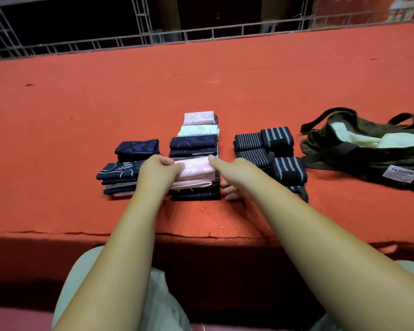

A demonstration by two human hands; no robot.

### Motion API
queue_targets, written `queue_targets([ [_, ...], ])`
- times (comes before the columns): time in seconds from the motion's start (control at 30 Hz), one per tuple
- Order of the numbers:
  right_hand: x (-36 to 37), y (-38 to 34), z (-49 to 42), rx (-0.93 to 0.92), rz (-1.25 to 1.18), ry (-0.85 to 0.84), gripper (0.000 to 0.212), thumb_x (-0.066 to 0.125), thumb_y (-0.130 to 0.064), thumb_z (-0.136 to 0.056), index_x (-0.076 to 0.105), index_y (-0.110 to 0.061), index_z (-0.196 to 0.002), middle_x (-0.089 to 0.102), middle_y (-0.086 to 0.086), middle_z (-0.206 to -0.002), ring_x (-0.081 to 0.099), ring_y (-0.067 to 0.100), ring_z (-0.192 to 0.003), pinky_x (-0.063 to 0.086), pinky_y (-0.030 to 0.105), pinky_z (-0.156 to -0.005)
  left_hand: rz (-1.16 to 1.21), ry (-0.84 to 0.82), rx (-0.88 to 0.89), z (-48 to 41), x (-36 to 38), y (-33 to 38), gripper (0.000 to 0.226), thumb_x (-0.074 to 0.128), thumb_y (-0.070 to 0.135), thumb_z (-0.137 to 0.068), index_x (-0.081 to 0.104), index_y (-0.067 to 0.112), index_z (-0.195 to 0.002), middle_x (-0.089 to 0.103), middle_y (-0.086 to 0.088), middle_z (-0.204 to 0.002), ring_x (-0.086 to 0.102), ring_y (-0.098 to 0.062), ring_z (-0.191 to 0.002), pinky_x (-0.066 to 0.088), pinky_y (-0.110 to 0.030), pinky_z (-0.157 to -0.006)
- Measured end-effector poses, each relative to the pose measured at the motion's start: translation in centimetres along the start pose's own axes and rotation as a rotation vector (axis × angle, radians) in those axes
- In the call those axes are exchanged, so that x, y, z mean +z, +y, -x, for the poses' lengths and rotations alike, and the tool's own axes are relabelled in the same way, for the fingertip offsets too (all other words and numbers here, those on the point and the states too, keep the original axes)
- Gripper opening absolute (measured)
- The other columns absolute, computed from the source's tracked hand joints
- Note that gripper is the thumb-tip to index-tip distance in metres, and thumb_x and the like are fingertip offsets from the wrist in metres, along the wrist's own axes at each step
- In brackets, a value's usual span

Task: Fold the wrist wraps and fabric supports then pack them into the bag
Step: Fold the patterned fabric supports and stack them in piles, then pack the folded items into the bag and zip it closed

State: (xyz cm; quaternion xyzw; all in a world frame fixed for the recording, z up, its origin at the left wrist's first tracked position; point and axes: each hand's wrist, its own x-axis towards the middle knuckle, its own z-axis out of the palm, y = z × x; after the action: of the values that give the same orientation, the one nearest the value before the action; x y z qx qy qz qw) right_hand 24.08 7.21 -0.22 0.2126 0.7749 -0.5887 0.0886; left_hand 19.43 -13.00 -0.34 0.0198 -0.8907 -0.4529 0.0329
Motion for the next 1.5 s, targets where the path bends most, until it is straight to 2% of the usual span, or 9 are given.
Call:
queue_targets([
  [0.07,0.3,-0.2,-0.4,0.010,0.015,-0.028,0.046,0.070,-0.058,-0.094,0.060,-0.014,-0.102,0.063,0.009,-0.088,0.061,0.026,-0.070,0.065,0.045,-0.079,-0.070,-0.076,-0.095,-0.3,0.2,-0.2,0.037,0.083,0.041,-0.083,0.065,0.008,-0.081,0.063,-0.012,-0.073,0.062,-0.028,-0.064,0.038,-0.032,-0.056],
  [0.23,0.7,0.3,-0.9,-0.052,0.130,-0.004,0.036,0.079,-0.036,-0.080,0.068,-0.012,-0.105,0.074,0.011,-0.106,0.077,0.028,-0.083,0.064,0.045,-0.089,-0.204,-0.223,-0.167,-0.8,0.1,-0.3,0.062,0.074,0.054,-0.089,0.065,0.005,-0.125,0.068,-0.017,-0.123,0.067,-0.034,-0.111,0.048,-0.038,-0.086],
  [0.4,0.3,1.5,-0.6,-0.075,0.090,-0.050,0.030,0.083,-0.023,-0.078,0.072,-0.005,-0.100,0.077,0.016,-0.112,0.077,0.029,-0.104,0.064,0.042,-0.091,-0.062,-0.321,-0.199,-0.8,-0.6,-1.1,0.062,0.082,0.054,-0.066,0.069,0.011,-0.110,0.072,-0.012,-0.103,0.065,-0.029,-0.081,0.046,-0.035,-0.070],
  [0.5,-0.2,1.7,-0.1,-0.081,0.093,-0.113,0.025,0.083,-0.021,-0.073,0.074,-0.011,-0.094,0.079,0.011,-0.107,0.074,0.029,-0.112,0.063,0.039,-0.091,0.079,-0.390,-0.216,-1.4,-0.7,-2.7,0.074,0.098,0.050,-0.045,0.075,0.012,-0.104,0.077,-0.019,-0.106,0.075,-0.037,-0.089,0.051,-0.042,-0.075],
  [0.67,-1.1,2.1,1.1,-0.106,0.060,-0.180,0.046,0.086,-0.024,-0.062,0.058,-0.021,-0.098,0.069,0.008,-0.096,0.069,0.027,-0.091,0.051,0.039,-0.071,0.285,-0.623,-0.145,0.9,-1.4,-1.7,0.059,0.096,0.024,-0.057,0.082,0.005,-0.111,0.079,-0.020,-0.116,0.073,-0.039,-0.117,0.051,-0.050,-0.112],
  [0.8,-2.6,2.0,2.2,-0.161,-0.029,-0.242,0.027,0.079,-0.010,-0.077,0.059,-0.014,-0.094,0.064,0.008,-0.085,0.062,0.022,-0.080,0.049,0.038,-0.074,0.426,-0.671,-0.083,2.1,-1.3,-0.5,0.054,0.089,0.019,-0.067,0.080,0.007,-0.119,0.077,-0.019,-0.123,0.072,-0.035,-0.120,0.050,-0.046,-0.113],
  [1.0,-8.5,1.7,4.9,-0.249,0.036,-0.209,0.045,0.089,-0.027,-0.079,0.069,-0.023,-0.120,0.073,-0.001,-0.096,0.065,0.017,-0.087,0.058,0.044,-0.087,0.490,-0.735,0.074,3.2,0.6,4.4,0.045,0.079,0.011,-0.083,0.074,0.005,-0.127,0.075,-0.019,-0.126,0.070,-0.038,-0.123,0.052,-0.051,-0.112],
  [1.2,-16.6,1.7,7.9,-0.291,0.370,0.027,0.049,0.086,-0.061,-0.070,0.076,-0.026,-0.103,0.077,-0.003,-0.103,0.070,0.019,-0.095,0.051,0.041,-0.082,0.335,-0.877,0.233,4.0,6.1,12.1,0.027,0.076,0.008,-0.088,0.079,0.005,-0.115,0.079,-0.019,-0.112,0.076,-0.029,-0.096,0.061,-0.035,-0.084],
  [1.5,-26.9,2.5,9.2,-0.265,0.451,0.121,0.054,0.081,-0.067,-0.070,0.077,-0.025,-0.104,0.079,0.003,-0.103,0.075,0.029,-0.100,0.048,0.041,-0.078,0.249,-1.090,0.321,4.3,14.8,22.1,0.029,0.076,0.010,-0.089,0.078,0.001,-0.116,0.077,-0.023,-0.113,0.074,-0.032,-0.097,0.061,-0.041,-0.089],
])
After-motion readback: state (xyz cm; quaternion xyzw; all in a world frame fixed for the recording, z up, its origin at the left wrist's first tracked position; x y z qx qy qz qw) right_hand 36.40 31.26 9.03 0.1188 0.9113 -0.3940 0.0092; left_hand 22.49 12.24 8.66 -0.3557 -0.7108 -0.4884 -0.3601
